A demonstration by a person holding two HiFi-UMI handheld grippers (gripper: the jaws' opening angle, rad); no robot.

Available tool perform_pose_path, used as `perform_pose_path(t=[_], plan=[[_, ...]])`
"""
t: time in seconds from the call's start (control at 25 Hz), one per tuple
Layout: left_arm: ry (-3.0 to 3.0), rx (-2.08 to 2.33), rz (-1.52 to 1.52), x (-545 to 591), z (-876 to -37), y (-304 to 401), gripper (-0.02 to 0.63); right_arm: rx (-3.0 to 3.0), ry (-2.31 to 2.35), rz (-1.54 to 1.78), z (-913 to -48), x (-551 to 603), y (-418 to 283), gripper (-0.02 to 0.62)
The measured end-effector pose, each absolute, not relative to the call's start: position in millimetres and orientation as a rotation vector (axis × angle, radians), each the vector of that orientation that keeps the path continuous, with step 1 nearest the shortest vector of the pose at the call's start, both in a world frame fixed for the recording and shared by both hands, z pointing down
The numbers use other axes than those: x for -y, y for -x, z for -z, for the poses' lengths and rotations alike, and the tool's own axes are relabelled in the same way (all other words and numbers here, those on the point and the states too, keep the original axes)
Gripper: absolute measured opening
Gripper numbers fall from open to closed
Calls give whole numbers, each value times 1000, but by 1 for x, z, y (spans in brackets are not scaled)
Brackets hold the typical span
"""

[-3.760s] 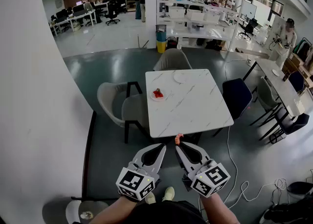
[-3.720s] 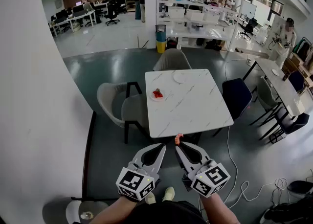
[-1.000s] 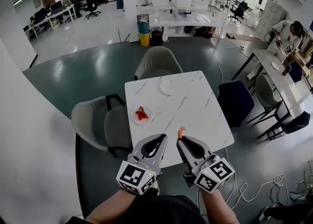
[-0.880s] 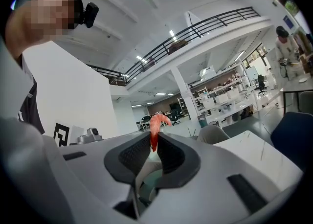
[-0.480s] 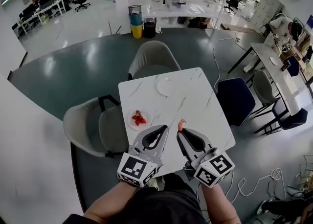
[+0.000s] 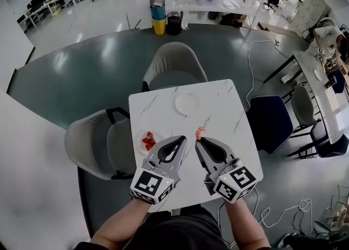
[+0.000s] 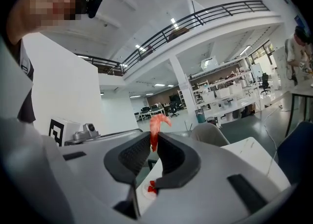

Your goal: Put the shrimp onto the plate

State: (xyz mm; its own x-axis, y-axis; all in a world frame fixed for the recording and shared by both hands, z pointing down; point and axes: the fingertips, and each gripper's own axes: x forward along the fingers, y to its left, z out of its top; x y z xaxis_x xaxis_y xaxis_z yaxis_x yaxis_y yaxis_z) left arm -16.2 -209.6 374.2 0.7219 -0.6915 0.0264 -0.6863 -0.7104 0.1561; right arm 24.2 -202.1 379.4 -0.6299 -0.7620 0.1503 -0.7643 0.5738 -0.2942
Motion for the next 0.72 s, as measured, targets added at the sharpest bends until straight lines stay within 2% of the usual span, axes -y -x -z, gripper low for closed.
perform_pose_path(t=[0.72], plan=[[-2606,1268,-55,367,-500,-32,8,2639,-1202,-668,-538,382,-70,48]])
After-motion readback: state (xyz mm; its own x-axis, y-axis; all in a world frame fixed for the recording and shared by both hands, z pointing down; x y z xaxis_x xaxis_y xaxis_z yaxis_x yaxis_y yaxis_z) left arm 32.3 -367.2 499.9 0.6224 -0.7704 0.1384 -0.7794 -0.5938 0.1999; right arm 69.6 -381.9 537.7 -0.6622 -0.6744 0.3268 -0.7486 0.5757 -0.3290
